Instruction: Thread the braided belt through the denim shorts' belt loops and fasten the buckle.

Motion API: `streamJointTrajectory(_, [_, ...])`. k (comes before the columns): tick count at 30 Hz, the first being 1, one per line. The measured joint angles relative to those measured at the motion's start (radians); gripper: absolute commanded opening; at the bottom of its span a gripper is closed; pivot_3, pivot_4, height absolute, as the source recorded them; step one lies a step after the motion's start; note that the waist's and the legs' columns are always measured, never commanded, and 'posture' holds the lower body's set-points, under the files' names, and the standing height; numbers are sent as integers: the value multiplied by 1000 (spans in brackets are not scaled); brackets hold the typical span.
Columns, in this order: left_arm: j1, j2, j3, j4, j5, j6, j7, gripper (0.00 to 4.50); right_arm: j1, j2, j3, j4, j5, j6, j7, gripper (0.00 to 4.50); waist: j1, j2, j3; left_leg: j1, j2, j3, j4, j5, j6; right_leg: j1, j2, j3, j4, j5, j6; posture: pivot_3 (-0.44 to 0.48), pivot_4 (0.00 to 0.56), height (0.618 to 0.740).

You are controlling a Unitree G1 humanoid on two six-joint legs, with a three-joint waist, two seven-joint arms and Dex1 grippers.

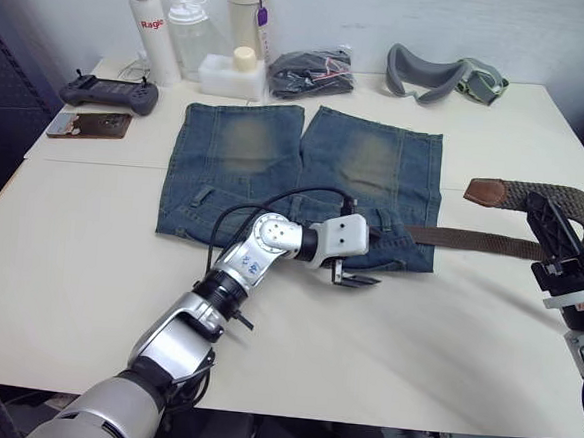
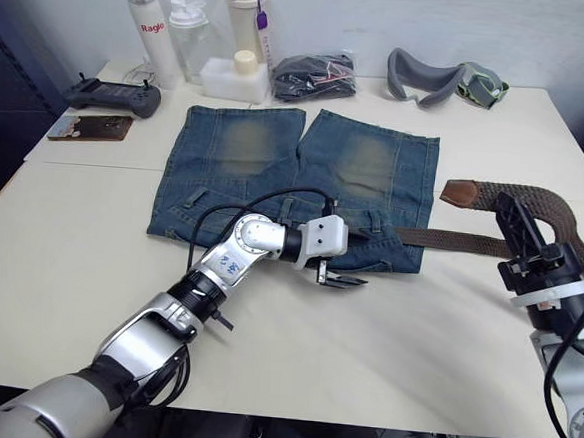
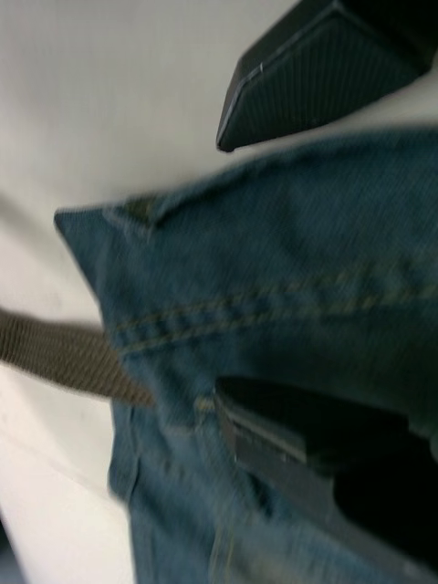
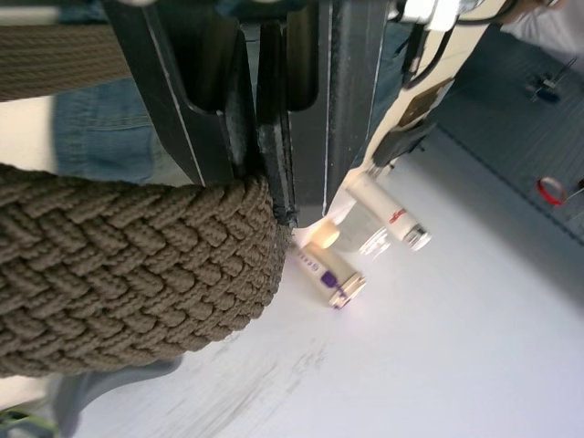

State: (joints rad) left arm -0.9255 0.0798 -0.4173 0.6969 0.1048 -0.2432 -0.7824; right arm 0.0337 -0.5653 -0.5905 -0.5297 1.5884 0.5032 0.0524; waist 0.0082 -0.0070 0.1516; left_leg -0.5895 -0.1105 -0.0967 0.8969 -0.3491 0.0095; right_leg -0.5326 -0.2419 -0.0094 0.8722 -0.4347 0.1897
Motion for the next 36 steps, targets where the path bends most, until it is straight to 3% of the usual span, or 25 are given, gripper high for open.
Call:
streamJointTrajectory(7, [2, -16, 4, 21, 13, -83, -51, 180, 15, -7, 0, -20, -12, 2, -24, 0, 0, 0, 0, 1, -1, 0, -1, 0, 0, 0, 3, -3, 0, 0, 1, 0, 150, 636])
streamJointTrajectory(16, [99, -37, -44, -137, -30, -90, -256, 79, 82, -185, -44, -5, 57, 100, -112, 0, 16, 0, 0, -1, -2, -1, 1, 1, 1, 0, 2, -3, 0, 0, 0, 0, 150, 636])
streamJointTrajectory(22, [143, -35, -78, -229, -53, -1, -346, 79, 134, -206, -44, 10, 98, 141, -204, 0, 14, 0, 0, -1, -2, 0, 1, 1, 2, 0, 0, -3, 0, 0, 0, 0, 150, 636])
streamJointTrajectory(27, [151, -20, -74, -291, -95, 155, -400, 2025, 147, -206, -25, 6, 132, 155, -285, 0, 12, 0, 0, -1, -1, 0, 1, 1, 2, 0, 1, -3, 0, 0, 0, 0, 150, 636])
streamJointTrajectory(32, [110, 42, 64, -405, -237, 477, -397, 4223, 195, -221, -4, -65, 238, 160, -364, 0, 5, 1, 0, -1, 0, -2, 0, 1, 2, 0, 3, -3, 0, 0, 1, 0, 150, 636])
streamJointTrajectory(33, [96, 63, 101, -435, -270, 534, -398, 4438, 208, -221, -3, -81, 257, 160, -375, 0, 2, 1, 0, -1, 0, -2, -1, 2, 2, 0, 4, -3, 0, 0, 0, 0, 150, 636])
streamJointTrajectory(36, [66, 131, 196, -499, -357, 692, -390, 4438, 223, -219, 22, -98, 282, 152, -400, 0, -9, 1, -1, 1, 0, -2, -2, 2, 2, 1, 5, -3, 0, 0, 1, 0, 150, 636])
